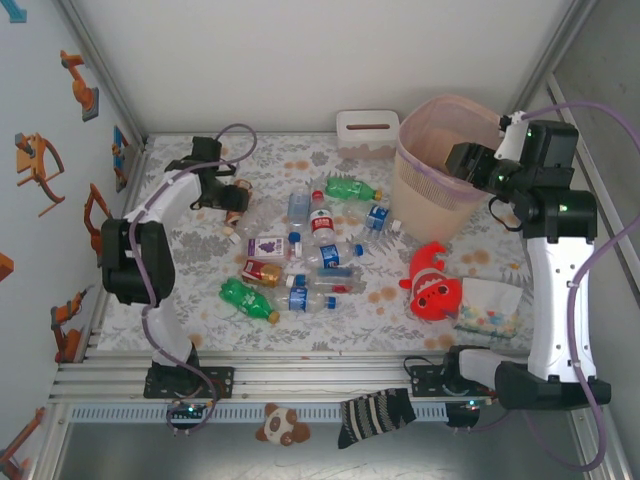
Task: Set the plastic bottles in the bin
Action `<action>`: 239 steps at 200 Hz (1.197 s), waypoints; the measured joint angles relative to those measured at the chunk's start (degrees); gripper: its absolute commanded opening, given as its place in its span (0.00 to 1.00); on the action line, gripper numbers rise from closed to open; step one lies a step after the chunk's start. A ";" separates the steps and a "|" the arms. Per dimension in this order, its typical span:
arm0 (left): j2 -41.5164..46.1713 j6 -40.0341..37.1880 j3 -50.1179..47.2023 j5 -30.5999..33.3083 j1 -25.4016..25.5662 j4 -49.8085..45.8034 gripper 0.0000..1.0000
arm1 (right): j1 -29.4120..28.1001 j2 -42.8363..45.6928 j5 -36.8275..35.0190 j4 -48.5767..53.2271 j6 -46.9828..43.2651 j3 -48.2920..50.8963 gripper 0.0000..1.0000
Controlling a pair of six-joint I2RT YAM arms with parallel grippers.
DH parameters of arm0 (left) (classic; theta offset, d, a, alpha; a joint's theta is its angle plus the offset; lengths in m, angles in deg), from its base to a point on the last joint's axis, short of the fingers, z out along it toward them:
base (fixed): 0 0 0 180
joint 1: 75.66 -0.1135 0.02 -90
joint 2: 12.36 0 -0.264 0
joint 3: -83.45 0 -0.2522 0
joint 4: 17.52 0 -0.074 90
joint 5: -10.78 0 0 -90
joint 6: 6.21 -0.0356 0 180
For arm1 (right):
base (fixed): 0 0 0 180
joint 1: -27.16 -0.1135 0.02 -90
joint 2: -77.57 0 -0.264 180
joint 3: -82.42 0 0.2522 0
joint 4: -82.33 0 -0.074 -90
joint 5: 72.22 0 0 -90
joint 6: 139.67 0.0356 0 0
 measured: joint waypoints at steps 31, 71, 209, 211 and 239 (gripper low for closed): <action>-5.62 -0.70 4.37 0.17 -0.33 -1.31 0.71 | -0.04 0.46 0.72 -0.35 0.85 0.22 0.66; -10.12 -1.51 7.45 -0.68 -0.70 -2.32 0.71 | -0.04 0.55 1.01 -0.39 1.33 0.26 0.66; -15.76 -2.99 10.67 -2.12 -1.88 -2.23 0.54 | -0.52 2.19 1.11 -2.05 3.13 2.60 0.65; -15.72 -2.93 10.67 -2.10 -1.88 -2.19 0.53 | -0.52 2.23 1.14 -2.08 3.13 2.60 0.65; -15.13 -3.10 10.12 -1.75 -1.88 -1.95 0.51 | -0.81 2.67 1.18 -2.19 3.52 2.91 0.65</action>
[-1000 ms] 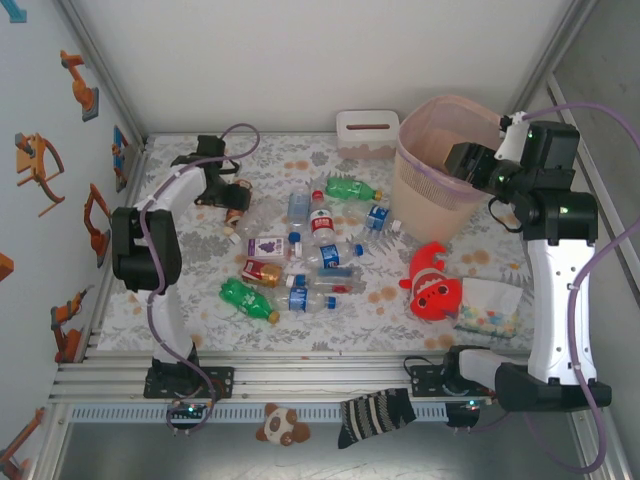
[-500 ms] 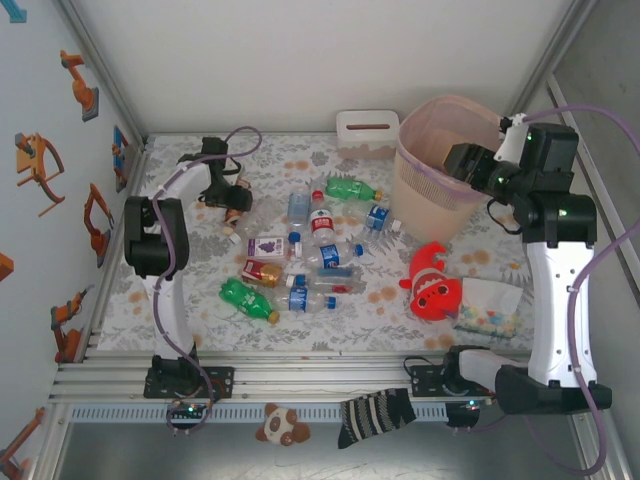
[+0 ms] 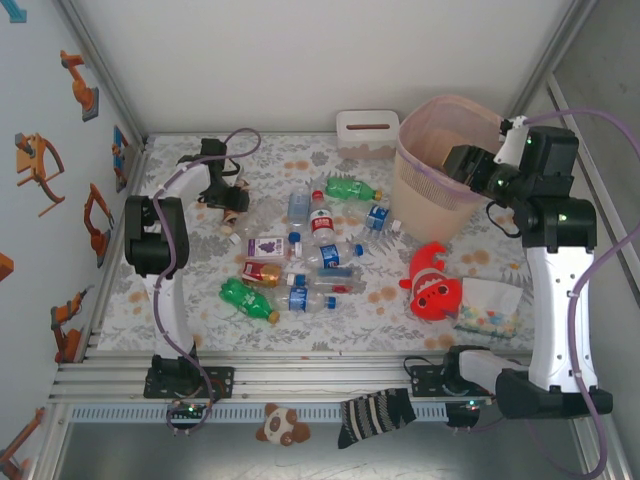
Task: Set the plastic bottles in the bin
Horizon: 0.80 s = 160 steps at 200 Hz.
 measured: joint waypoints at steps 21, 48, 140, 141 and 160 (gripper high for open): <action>1.68 -0.02 -1.11 0.48 0.00 -0.02 0.51 | -0.09 0.35 0.17 -0.39 0.26 0.59 0.65; 5.64 -0.07 -2.62 1.05 -0.11 0.17 0.50 | -0.42 0.39 0.63 -0.94 0.42 0.70 0.65; 25.73 0.33 -6.88 -7.56 -0.74 3.28 0.48 | -3.43 1.27 4.83 -8.04 1.27 4.66 0.65; 26.01 0.33 -7.06 -7.96 -0.74 3.54 0.48 | -3.48 1.27 4.85 -8.15 1.29 4.70 0.65; 30.18 0.92 -9.05 -14.53 -0.74 5.49 0.48 | -5.31 1.57 5.99 -10.97 1.22 6.05 0.65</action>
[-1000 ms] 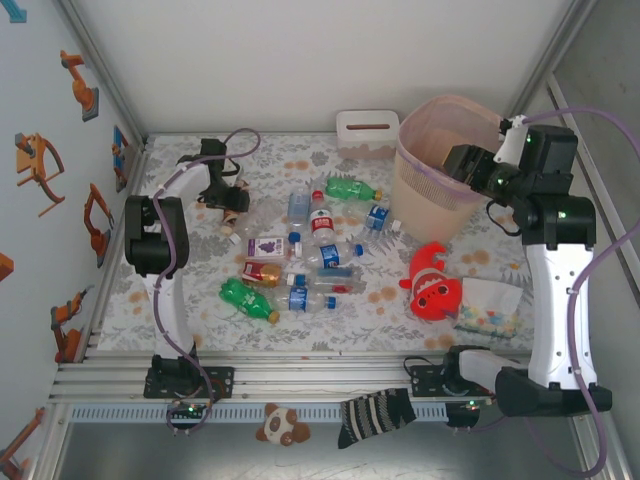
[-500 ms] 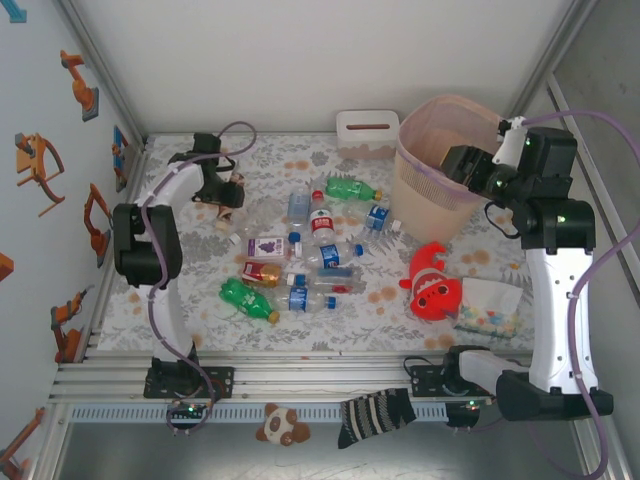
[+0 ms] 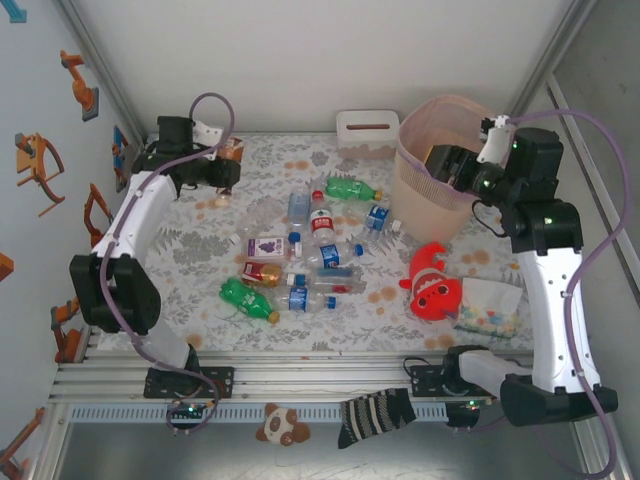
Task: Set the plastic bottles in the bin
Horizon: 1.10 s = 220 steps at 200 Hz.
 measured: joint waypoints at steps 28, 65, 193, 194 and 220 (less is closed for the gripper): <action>5.68 1.73 -3.28 -10.43 0.33 4.81 0.49 | -4.24 0.44 1.03 -3.93 -0.66 2.03 0.65; 11.98 2.36 -6.29 -19.56 3.89 10.64 0.49 | -9.90 0.44 2.56 -8.70 -2.60 2.99 0.65; 22.01 3.76 -9.53 -31.17 21.03 22.64 0.49 | -26.12 -0.07 12.83 -25.73 -10.97 5.35 0.83; 22.01 3.78 -9.53 -31.19 21.11 22.69 0.49 | -26.23 -0.09 12.83 -25.77 -10.99 5.35 0.83; 22.12 4.07 -9.57 -32.11 23.82 24.46 0.49 | -28.76 -0.61 13.00 -26.69 -13.31 5.31 0.90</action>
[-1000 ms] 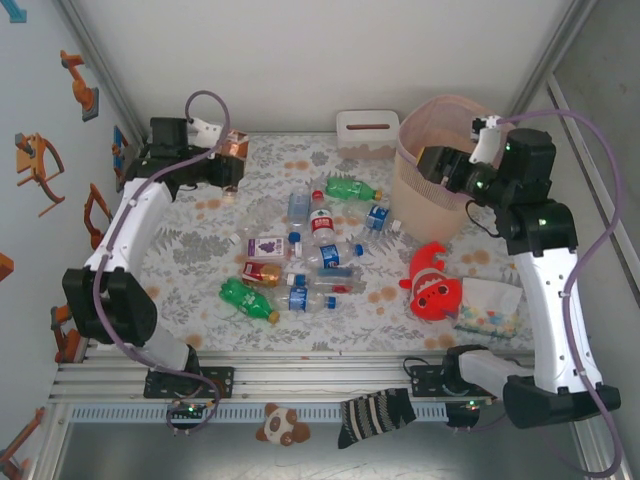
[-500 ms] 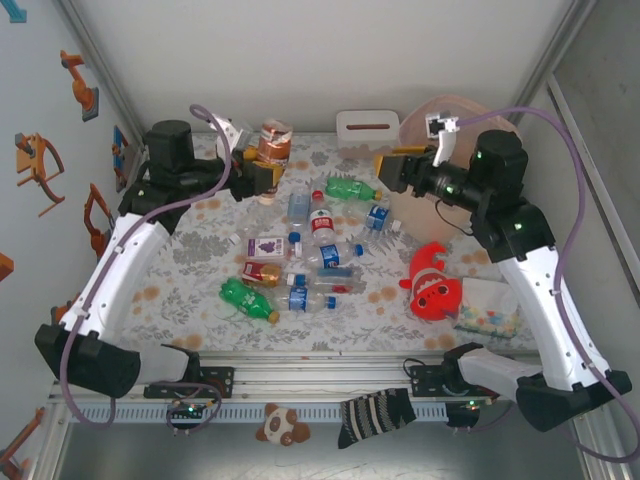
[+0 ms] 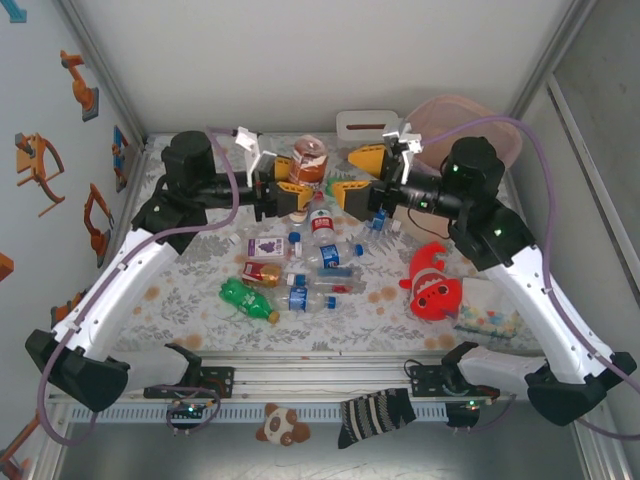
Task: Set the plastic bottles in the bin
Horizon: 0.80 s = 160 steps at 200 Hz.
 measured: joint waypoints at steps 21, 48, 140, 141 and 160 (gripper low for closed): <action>0.33 0.39 0.00 -0.48 1.81 1.11 0.49 | -1.05 -0.48 0.07 -1.49 -0.42 0.00 0.93; 0.68 0.74 -0.02 -0.79 3.52 2.38 0.49 | -1.88 -1.38 0.31 -3.48 0.26 -0.35 0.93; 0.68 1.05 -0.26 -1.18 5.62 4.13 0.49 | -2.45 -3.58 3.30 -7.63 3.78 -0.98 0.67; 0.68 1.05 -0.26 -1.18 5.62 4.13 0.49 | -2.45 -3.58 3.30 -7.65 3.72 -0.98 0.67; 0.68 1.05 -0.48 -1.16 5.62 4.13 0.50 | -2.49 -3.58 3.48 -7.74 3.82 -0.98 0.61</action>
